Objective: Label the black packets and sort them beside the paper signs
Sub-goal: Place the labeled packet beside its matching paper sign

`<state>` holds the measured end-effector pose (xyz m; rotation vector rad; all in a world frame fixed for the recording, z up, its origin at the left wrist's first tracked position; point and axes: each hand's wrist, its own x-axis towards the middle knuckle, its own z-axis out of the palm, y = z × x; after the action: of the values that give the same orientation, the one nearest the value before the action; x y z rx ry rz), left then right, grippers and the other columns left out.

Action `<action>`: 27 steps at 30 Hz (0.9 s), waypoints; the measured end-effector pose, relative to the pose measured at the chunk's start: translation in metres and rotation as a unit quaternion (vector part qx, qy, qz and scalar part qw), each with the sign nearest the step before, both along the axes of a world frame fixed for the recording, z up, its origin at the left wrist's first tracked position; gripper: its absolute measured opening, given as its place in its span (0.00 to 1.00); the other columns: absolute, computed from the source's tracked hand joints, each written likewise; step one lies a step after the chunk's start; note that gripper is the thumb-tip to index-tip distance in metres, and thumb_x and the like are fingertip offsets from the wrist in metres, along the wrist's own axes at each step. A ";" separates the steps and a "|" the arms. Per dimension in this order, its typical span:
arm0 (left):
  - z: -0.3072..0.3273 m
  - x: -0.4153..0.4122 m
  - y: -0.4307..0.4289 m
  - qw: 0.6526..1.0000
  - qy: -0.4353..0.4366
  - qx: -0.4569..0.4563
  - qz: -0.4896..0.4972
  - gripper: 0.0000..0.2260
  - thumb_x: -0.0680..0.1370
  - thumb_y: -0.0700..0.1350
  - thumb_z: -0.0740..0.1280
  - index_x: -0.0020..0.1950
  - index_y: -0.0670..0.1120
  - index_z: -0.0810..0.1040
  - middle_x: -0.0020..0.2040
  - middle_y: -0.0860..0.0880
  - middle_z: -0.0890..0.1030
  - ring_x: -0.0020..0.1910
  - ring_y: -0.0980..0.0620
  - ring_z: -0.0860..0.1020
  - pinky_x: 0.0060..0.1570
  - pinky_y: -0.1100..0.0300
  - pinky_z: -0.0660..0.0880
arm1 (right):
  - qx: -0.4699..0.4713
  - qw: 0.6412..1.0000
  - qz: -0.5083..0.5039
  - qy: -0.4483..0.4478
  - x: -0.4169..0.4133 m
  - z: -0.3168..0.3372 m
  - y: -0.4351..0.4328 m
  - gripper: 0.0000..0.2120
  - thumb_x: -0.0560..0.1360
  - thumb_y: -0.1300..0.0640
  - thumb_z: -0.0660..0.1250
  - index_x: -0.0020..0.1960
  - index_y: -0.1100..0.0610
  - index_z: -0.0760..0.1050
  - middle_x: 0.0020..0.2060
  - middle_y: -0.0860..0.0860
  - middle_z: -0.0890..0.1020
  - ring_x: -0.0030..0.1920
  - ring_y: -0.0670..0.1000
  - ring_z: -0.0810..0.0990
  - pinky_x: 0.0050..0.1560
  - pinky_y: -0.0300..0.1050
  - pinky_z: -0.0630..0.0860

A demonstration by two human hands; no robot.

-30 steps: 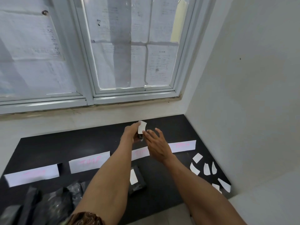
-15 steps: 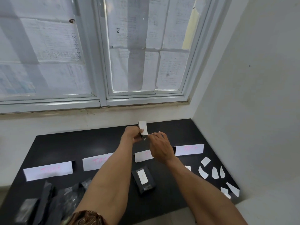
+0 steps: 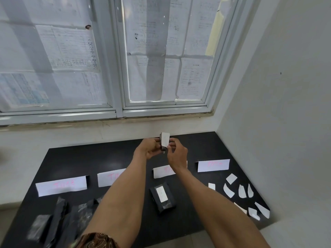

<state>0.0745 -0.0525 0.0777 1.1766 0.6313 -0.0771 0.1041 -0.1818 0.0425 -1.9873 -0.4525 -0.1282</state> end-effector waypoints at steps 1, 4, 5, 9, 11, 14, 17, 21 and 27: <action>0.001 -0.001 0.000 1.000 -0.002 -0.012 0.003 0.18 0.78 0.29 0.56 0.67 0.37 0.73 0.52 0.40 0.82 0.50 0.44 0.82 0.42 0.55 0.80 | 0.003 1.000 -0.003 -0.008 -0.001 0.000 0.000 0.12 0.76 0.66 0.64 0.59 0.59 0.77 0.48 0.54 0.84 0.44 0.44 0.79 0.40 0.23 0.73; 0.004 -0.002 -0.003 0.999 -0.007 -0.037 0.013 0.14 0.78 0.37 0.65 0.64 0.37 0.75 0.50 0.41 0.83 0.48 0.45 0.83 0.37 0.56 0.81 | 0.008 1.000 -0.008 -0.023 -0.001 0.000 0.001 0.11 0.76 0.66 0.65 0.57 0.60 0.79 0.48 0.54 0.84 0.43 0.43 0.79 0.41 0.21 0.72; 0.004 -0.002 -0.004 0.999 -0.009 -0.032 0.016 0.15 0.77 0.37 0.67 0.64 0.37 0.76 0.49 0.42 0.83 0.47 0.46 0.83 0.37 0.57 0.81 | 0.007 1.000 -0.009 -0.024 -0.001 0.000 0.001 0.11 0.76 0.66 0.65 0.57 0.60 0.79 0.48 0.54 0.84 0.44 0.44 0.79 0.42 0.21 0.72; 0.000 0.002 -0.005 0.999 -0.019 -0.018 0.025 0.19 0.78 0.29 0.62 0.69 0.38 0.73 0.60 0.38 0.79 0.56 0.42 0.79 0.46 0.52 0.79 | -0.001 0.999 -0.023 -0.031 -0.002 -0.001 0.003 0.10 0.77 0.61 0.66 0.58 0.61 0.79 0.52 0.55 0.83 0.48 0.46 0.80 0.42 0.21 0.70; 0.000 0.002 -0.006 0.999 -0.020 -0.028 0.025 0.20 0.78 0.28 0.60 0.70 0.38 0.71 0.63 0.37 0.77 0.60 0.40 0.77 0.52 0.50 0.78 | -0.005 0.999 -0.028 -0.031 -0.001 -0.003 0.003 0.11 0.78 0.59 0.66 0.58 0.61 0.80 0.52 0.55 0.83 0.49 0.48 0.80 0.43 0.22 0.69; 0.001 0.003 -0.008 0.999 -0.022 -0.040 0.027 0.20 0.79 0.28 0.56 0.70 0.37 0.70 0.64 0.37 0.76 0.60 0.40 0.76 0.52 0.50 0.77 | -0.012 0.999 -0.026 -0.024 -0.002 -0.006 0.002 0.11 0.79 0.59 0.65 0.59 0.62 0.80 0.51 0.55 0.84 0.47 0.45 0.79 0.42 0.22 0.69; 0.002 0.001 -0.009 0.998 -0.019 -0.041 0.038 0.19 0.80 0.30 0.56 0.70 0.37 0.71 0.62 0.37 0.77 0.58 0.40 0.78 0.48 0.51 0.78 | 0.007 1.000 -0.015 -0.012 -0.002 -0.007 0.001 0.11 0.78 0.61 0.64 0.58 0.60 0.80 0.49 0.54 0.84 0.43 0.42 0.79 0.43 0.27 0.75; 0.003 -0.001 -0.008 0.999 -0.017 -0.027 0.032 0.16 0.81 0.33 0.57 0.68 0.38 0.73 0.55 0.39 0.79 0.50 0.44 0.80 0.44 0.54 0.79 | 0.047 0.997 -0.022 0.048 -0.003 -0.005 0.003 0.15 0.76 0.60 0.68 0.63 0.58 0.76 0.41 0.45 0.82 0.40 0.35 0.79 0.39 0.22 0.73; 0.004 -0.006 -0.001 0.999 -0.032 -0.027 0.007 0.17 0.80 0.30 0.55 0.67 0.37 0.73 0.57 0.38 0.78 0.53 0.42 0.78 0.49 0.51 0.79 | 0.129 0.982 -0.033 0.132 -0.003 0.000 0.007 0.23 0.73 0.59 0.73 0.67 0.54 0.72 0.42 0.47 0.82 0.42 0.40 0.81 0.38 0.28 0.76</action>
<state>0.0685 -0.0532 0.0819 1.1175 0.5776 -0.0435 0.1009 -0.1753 0.0422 -1.7334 -0.1881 0.0354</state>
